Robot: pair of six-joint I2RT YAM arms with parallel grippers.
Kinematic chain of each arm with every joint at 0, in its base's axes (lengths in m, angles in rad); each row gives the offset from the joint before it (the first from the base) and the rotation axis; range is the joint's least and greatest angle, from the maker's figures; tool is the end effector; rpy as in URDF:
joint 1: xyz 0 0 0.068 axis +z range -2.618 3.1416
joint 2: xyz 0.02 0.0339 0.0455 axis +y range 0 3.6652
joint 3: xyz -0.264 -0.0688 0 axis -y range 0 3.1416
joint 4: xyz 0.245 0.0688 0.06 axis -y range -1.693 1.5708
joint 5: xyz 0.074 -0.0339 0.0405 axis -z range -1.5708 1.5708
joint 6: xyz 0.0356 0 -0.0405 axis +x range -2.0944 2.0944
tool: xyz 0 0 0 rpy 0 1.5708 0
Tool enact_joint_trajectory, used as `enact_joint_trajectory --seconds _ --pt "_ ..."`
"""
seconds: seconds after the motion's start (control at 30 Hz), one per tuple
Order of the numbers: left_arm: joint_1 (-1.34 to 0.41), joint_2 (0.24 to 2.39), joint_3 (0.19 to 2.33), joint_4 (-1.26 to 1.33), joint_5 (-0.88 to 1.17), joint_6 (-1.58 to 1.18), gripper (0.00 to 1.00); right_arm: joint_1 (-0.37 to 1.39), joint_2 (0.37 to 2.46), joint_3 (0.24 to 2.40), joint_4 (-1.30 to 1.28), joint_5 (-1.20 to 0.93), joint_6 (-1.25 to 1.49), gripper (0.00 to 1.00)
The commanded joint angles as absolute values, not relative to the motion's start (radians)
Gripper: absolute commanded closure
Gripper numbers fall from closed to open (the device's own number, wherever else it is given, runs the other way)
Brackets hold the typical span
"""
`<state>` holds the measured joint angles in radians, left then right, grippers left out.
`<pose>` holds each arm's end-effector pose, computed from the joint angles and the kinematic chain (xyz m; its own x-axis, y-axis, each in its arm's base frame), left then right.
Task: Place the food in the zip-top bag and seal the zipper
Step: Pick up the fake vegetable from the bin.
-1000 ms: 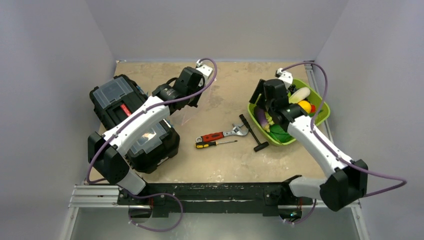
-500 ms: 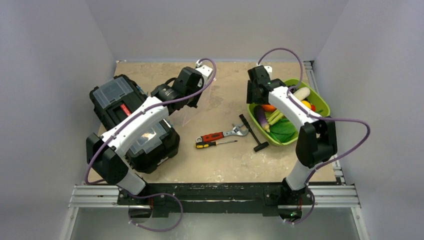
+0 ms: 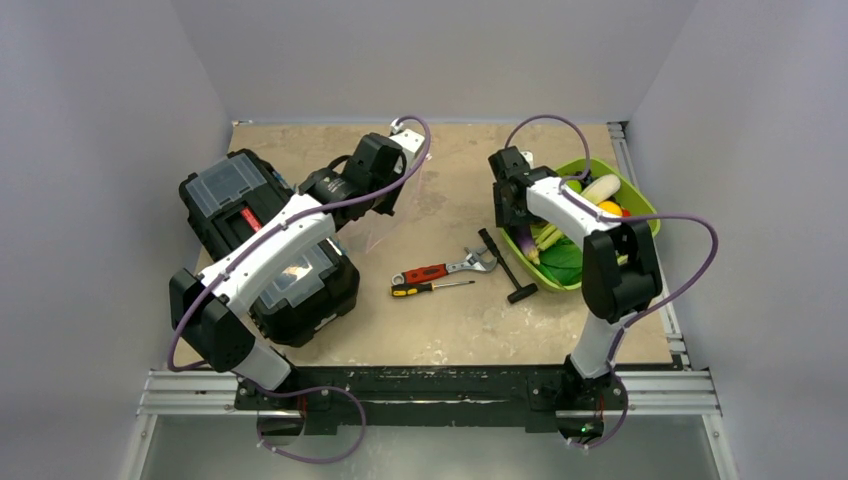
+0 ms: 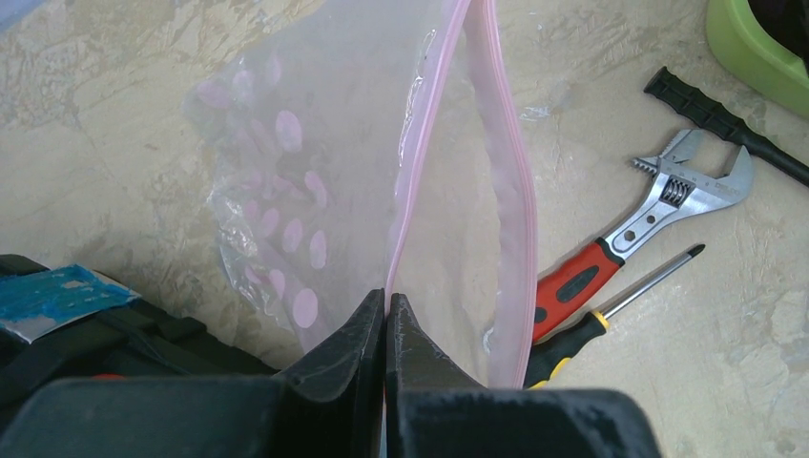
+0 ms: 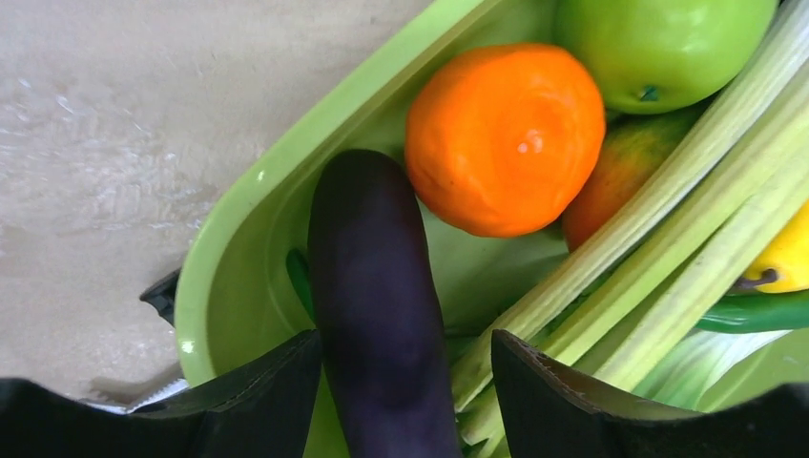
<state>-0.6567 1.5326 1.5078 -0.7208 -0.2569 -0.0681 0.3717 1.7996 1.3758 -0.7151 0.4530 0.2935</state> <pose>0.2716 -0.1980 0.3577 -0.5662 0.3533 -0.7447 0.4050 0.9061 0.1220 0.3525 0.1207 0.2283 -0.8551 -0.0541 -0.5157 0.0956 0.9610 -0.2594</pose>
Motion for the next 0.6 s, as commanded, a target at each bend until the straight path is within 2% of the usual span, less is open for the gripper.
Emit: enact_joint_trajectory --seconds 0.0,0.13,0.2,0.27,0.37,0.47,0.57 --pt "-0.653 1.503 1.536 -0.705 -0.249 -0.072 1.00 0.364 1.814 1.341 -0.670 0.452 0.275 0.36" --pt "-0.652 1.510 1.539 -0.707 -0.246 -0.071 1.00 0.358 1.809 1.307 -0.640 0.451 0.269 0.40" --pt "-0.652 1.512 1.541 -0.708 -0.247 -0.071 1.00 0.357 1.800 1.302 -0.633 0.451 0.270 0.53" --pt "-0.653 1.510 1.539 -0.709 -0.249 -0.071 1.00 0.356 1.785 1.293 -0.619 0.426 0.270 0.60" --pt "-0.652 1.512 1.537 -0.706 -0.250 -0.071 1.00 0.357 1.784 1.296 -0.613 0.416 0.268 0.57" --pt "-0.652 1.520 1.541 -0.710 -0.245 -0.071 1.00 0.358 1.803 1.307 -0.627 0.420 0.266 0.49" --pt "-0.652 1.523 1.542 -0.714 -0.244 -0.070 1.00 0.356 1.811 1.301 -0.615 0.400 0.264 0.48"
